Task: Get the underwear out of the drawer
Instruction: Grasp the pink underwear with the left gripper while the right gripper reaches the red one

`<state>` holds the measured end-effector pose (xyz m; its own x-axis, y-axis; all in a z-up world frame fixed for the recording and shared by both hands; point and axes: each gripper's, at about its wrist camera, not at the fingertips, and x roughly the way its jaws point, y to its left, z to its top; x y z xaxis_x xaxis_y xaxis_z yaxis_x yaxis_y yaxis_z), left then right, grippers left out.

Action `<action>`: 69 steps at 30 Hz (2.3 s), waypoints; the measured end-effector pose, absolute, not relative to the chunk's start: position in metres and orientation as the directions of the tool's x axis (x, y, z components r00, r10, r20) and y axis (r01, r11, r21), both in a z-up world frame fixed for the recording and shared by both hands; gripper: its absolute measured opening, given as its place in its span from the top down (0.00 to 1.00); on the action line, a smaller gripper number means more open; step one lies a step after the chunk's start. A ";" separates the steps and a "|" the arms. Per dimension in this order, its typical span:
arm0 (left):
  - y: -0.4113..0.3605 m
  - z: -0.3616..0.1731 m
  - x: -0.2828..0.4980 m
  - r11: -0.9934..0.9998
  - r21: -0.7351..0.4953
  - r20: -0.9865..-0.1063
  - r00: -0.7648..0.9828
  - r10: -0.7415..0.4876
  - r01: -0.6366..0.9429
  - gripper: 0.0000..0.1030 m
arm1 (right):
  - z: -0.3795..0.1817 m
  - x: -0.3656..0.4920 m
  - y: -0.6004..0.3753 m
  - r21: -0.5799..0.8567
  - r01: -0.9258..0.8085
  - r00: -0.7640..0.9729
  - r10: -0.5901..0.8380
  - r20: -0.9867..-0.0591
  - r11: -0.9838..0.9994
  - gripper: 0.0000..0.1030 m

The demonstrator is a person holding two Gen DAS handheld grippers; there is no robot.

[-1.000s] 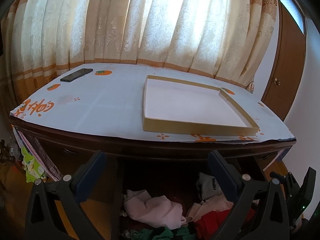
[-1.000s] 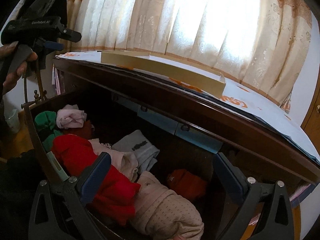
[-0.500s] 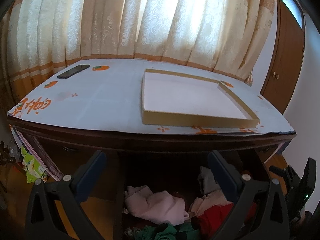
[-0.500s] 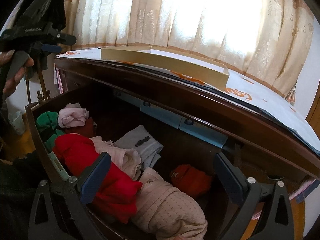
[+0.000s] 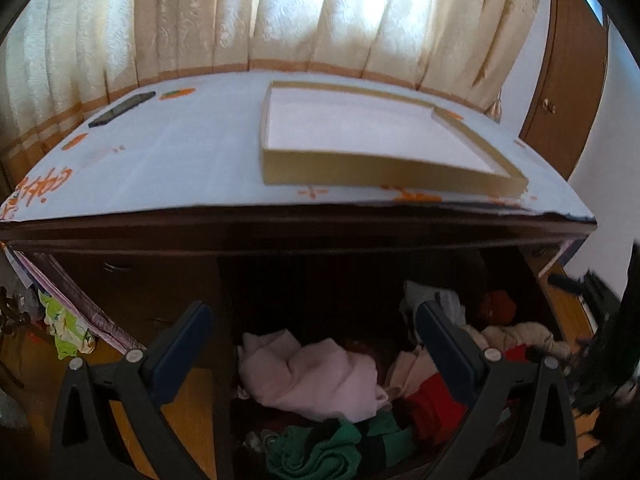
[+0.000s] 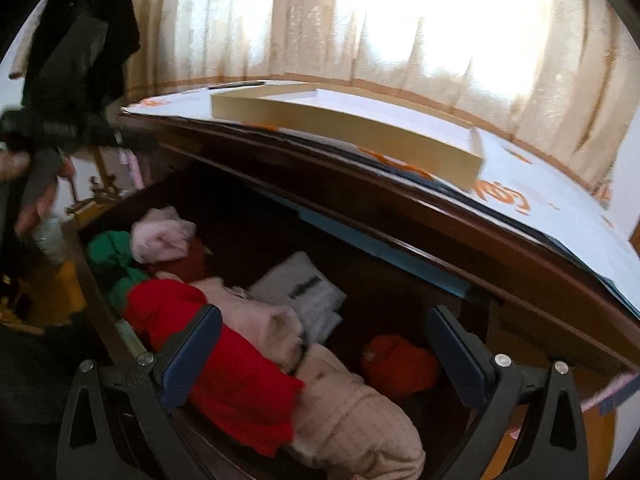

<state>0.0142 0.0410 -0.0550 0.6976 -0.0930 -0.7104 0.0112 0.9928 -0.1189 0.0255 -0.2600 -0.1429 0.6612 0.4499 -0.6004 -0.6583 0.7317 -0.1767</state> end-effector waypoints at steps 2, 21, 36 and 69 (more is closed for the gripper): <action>0.040 -0.059 0.014 0.994 -0.110 -0.721 0.687 -0.092 0.018 0.00 | -0.137 0.032 -0.254 -0.158 -0.689 0.613 0.453 -0.647 0.707 0.00; 0.041 -0.071 0.020 0.994 -0.107 -0.757 0.646 -0.104 0.034 0.00 | -0.169 0.051 -0.204 0.061 -0.858 0.173 0.399 -0.900 0.509 0.30; 0.027 -0.099 0.031 0.990 -0.086 -0.823 0.553 -0.131 0.107 0.00 | -0.185 0.060 -0.196 0.159 -0.863 0.031 0.364 -0.931 0.479 0.44; 0.021 -0.095 0.027 0.972 -0.149 -0.809 0.544 -0.224 0.179 0.75 | -0.167 0.037 -0.216 0.095 -0.883 0.142 0.454 -0.879 0.459 0.60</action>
<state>0.0272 0.0210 -0.0952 0.5436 -0.2242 -0.8088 0.1794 0.9724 -0.1489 0.0368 -0.2163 -0.1674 0.1419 0.4544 -0.8794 -0.8832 0.4593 0.0948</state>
